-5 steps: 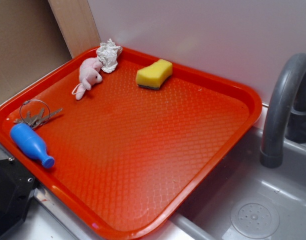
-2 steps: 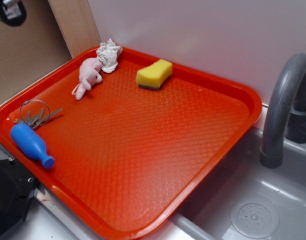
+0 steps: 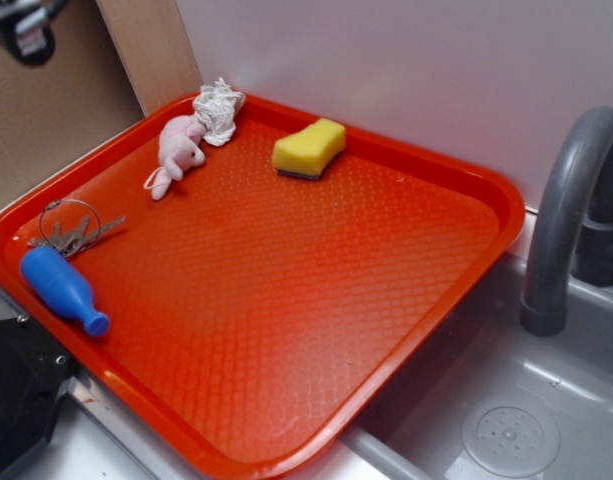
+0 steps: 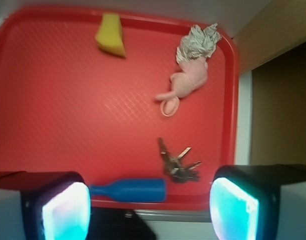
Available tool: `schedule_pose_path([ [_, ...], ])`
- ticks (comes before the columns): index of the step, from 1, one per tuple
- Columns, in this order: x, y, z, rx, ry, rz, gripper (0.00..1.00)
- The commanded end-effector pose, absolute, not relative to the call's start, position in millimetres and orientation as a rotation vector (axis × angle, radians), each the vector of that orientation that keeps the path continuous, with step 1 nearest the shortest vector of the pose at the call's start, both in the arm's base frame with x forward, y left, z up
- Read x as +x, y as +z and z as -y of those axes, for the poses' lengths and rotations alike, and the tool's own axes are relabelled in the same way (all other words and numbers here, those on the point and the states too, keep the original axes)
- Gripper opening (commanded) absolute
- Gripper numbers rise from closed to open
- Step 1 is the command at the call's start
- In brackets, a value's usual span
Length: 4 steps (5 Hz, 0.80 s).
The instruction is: Grab the silver keys.
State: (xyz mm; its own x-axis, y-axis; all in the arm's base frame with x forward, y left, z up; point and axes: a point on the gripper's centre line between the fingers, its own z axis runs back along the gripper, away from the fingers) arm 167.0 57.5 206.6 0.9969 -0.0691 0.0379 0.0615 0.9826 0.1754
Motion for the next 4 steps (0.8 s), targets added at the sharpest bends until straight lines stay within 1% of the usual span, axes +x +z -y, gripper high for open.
schedule_pose_path([
  [1,170.3,163.6,-79.2,0.191,-0.272,0.013,1.00],
  [2,185.0,122.2,-87.0,0.108,-0.280,-0.028,1.00],
  [3,193.0,81.8,-92.5,0.086,-0.288,-0.134,1.00],
  [4,197.0,51.8,-101.6,0.052,-0.267,-0.208,1.00],
])
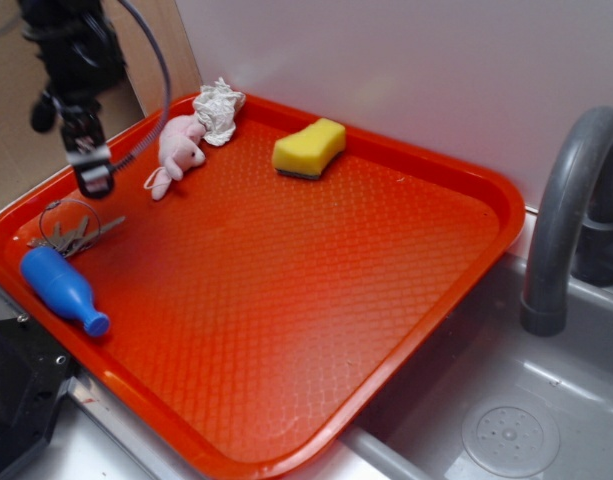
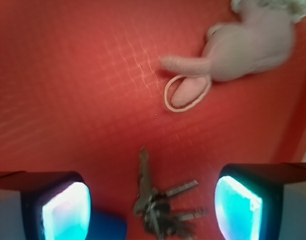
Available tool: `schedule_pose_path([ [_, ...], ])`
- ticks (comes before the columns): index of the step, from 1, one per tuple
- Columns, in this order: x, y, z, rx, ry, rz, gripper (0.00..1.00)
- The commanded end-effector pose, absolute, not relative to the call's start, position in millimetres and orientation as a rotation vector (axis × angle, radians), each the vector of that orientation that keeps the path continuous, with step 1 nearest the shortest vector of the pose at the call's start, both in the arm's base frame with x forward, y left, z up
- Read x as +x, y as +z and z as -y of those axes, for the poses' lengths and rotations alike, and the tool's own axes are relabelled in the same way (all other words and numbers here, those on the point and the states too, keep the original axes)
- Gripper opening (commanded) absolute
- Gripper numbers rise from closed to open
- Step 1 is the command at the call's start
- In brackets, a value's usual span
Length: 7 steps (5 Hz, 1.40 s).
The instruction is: Grab the silver keys.
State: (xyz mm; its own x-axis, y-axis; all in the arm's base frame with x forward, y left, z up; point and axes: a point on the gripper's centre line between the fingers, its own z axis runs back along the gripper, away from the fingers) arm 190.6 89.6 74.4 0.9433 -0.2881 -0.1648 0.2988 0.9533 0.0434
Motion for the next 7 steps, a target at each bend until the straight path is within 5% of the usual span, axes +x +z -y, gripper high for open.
schedule_pose_path([
  [1,184.6,51.2,-104.8,0.011,-0.301,-0.232,1.00],
  [4,179.2,69.6,-105.3,-0.034,-0.328,-0.194,1.00],
  [7,166.8,51.4,-95.9,0.039,-0.338,-0.229,1.00],
])
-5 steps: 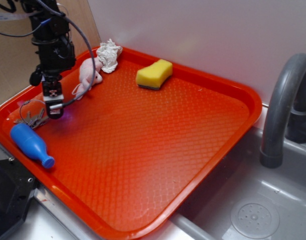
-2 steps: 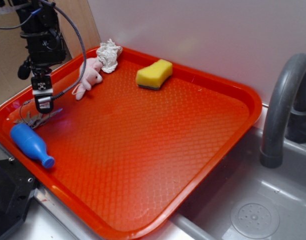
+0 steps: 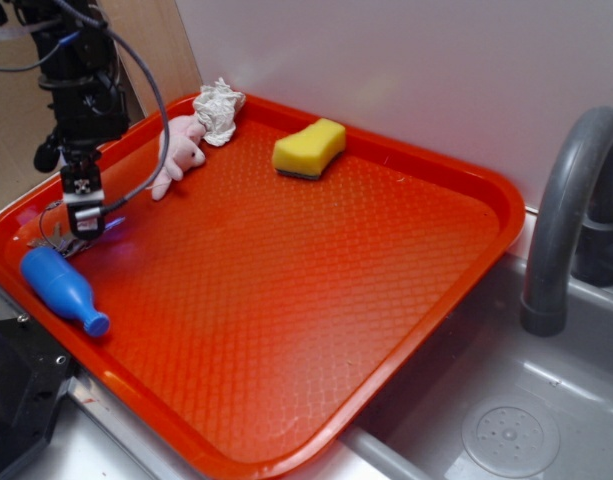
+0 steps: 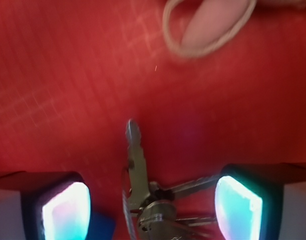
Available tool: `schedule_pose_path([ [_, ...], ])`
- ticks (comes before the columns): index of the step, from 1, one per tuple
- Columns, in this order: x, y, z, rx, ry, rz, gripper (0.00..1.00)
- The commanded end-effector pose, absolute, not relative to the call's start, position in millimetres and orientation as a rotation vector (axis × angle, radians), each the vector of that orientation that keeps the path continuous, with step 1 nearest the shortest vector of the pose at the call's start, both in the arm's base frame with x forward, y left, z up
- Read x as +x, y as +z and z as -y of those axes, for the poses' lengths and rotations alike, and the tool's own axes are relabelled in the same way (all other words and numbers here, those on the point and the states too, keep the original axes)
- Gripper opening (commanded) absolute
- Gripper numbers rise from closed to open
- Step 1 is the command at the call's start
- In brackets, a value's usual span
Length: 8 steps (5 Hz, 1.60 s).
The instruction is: Grab the silver keys.
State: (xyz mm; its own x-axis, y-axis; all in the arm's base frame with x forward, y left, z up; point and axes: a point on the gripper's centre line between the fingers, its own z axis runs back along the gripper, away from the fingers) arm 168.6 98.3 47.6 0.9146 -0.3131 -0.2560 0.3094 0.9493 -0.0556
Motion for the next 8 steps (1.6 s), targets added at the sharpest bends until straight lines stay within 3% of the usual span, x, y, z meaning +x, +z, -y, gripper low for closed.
schedule_pose_path([
  [1,160.2,48.4,-93.6,0.064,-0.342,-0.245,1.00],
  [5,149.0,56.3,-100.3,0.051,-0.319,-0.261,1.00],
  [6,149.0,54.8,-98.9,0.069,-0.295,-0.268,0.00],
  [8,155.1,46.5,-96.4,0.090,-0.283,-0.296,0.00],
])
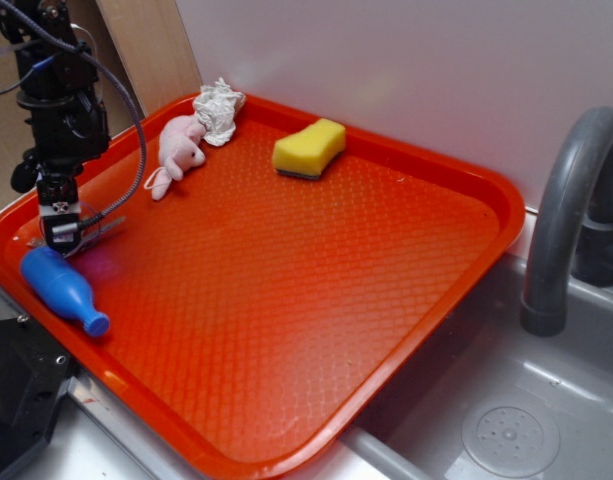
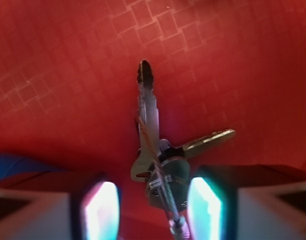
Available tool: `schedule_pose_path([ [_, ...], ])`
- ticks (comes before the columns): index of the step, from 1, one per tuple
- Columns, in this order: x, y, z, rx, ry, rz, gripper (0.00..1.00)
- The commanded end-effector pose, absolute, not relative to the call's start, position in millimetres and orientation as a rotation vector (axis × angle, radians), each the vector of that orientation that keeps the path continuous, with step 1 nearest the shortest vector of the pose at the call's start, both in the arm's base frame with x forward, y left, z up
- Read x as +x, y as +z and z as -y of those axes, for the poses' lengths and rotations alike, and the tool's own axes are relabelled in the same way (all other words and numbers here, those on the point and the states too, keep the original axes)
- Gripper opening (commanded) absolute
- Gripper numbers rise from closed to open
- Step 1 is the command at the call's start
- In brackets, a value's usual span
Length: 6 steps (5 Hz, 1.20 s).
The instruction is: Grab the silver keys.
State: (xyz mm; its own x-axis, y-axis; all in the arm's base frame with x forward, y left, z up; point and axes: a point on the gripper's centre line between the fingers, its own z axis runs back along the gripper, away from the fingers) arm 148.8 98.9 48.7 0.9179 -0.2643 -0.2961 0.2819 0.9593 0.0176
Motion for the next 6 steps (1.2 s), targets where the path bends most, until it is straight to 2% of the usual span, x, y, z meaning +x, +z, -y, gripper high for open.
schedule_pose_path([
  [1,160.4,38.3,-94.7,0.114,-0.271,-0.317,0.00],
  [2,164.0,37.6,-92.1,0.123,-0.263,-0.321,0.00],
  [3,163.7,88.9,-71.5,0.090,-0.311,-0.206,0.00],
  [4,163.5,140.6,-41.4,0.047,-0.358,-0.044,0.00],
  [5,170.2,191.1,-24.4,0.034,-0.223,-0.031,0.00],
  [6,189.7,240.5,-35.7,0.021,-0.150,-0.089,0.00],
])
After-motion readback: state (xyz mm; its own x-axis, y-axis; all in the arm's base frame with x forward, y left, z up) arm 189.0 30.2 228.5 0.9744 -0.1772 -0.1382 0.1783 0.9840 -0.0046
